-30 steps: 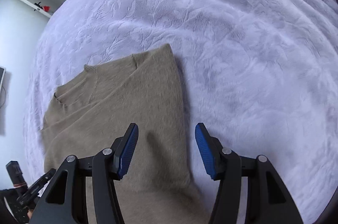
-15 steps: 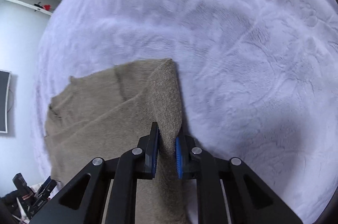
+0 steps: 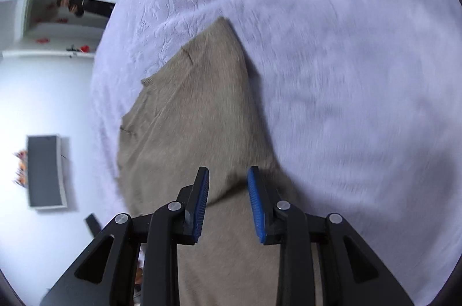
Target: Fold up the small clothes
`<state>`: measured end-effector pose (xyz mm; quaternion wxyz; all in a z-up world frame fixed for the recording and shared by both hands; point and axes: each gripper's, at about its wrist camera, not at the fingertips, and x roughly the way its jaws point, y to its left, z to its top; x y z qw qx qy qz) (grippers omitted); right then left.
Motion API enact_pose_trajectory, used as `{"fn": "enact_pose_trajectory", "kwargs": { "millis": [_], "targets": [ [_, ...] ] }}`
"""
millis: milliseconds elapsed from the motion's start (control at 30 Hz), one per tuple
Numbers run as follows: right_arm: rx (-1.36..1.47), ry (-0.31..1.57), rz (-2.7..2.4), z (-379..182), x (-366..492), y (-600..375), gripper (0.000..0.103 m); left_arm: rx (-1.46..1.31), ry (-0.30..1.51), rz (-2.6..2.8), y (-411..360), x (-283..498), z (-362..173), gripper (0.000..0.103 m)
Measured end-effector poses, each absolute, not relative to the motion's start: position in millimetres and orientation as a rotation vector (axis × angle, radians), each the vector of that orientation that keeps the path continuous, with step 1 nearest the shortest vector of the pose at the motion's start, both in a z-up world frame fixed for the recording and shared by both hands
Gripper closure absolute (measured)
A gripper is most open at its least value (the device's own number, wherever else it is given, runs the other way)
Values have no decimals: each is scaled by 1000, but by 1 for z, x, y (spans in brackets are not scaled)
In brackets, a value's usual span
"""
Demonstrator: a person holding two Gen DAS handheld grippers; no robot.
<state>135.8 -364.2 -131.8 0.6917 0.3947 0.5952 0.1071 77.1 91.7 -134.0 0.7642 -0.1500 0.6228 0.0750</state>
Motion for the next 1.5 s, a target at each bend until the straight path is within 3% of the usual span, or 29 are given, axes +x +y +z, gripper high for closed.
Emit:
{"fn": "enact_pose_trajectory", "kwargs": {
  "millis": [67, 200, 233, 267, 400, 567, 833, 933, 1000, 1033, 1133, 1167, 1200, 1367, 1500],
  "targets": [
    [950, 1344, 239, -143, 132, -363, 71, -310, 1326, 157, 92, 74, -122, 8],
    [1026, 1316, 232, -155, 135, -364, 71, -295, 1245, 128, 87, 65, -92, 9],
    [1029, 1308, 227, -157, 137, -364, 76, -292, 1236, 114, 84, 67, -89, 9],
    [1019, 1300, 216, -157, 139, -364, 95, -286, 1237, 106, 79, 68, -87, 9],
    [920, 1220, 197, -136, 139, -364, 96, -265, 1230, 91, 63, 76, -89, 9],
    [860, 1297, 172, -169, 137, -380, 98, -181, 1265, 116, 49, 81, -114, 9],
    [825, 1263, 179, -126, 125, -410, 87, -179, 1272, 112, 52, 83, -115, 6],
    [773, 1263, 175, -123, 139, -414, 75, -166, 1279, 110, 46, 83, -119, 1],
    [751, 1290, 211, -130, 153, -407, 59, -149, 1285, 115, 44, 85, -120, 1],
    [728, 1311, 221, -135, 160, -401, 58, -146, 1290, 116, 44, 85, -121, 1],
    [661, 1368, 235, -149, 176, -381, 61, -153, 1281, 118, 45, 85, -113, 1],
    [598, 1368, 229, -147, 180, -374, 84, -154, 1267, 119, 43, 87, -110, 1],
    [536, 1367, 216, -146, 181, -370, 90, -155, 1251, 120, 44, 84, -104, 1],
    [481, 1382, 169, -151, 180, -370, 89, -199, 1282, 149, 70, 63, -98, 1],
    [470, 1367, 145, -138, 166, -375, 78, -246, 1291, 179, 94, 46, -97, 1]
  ]
}}
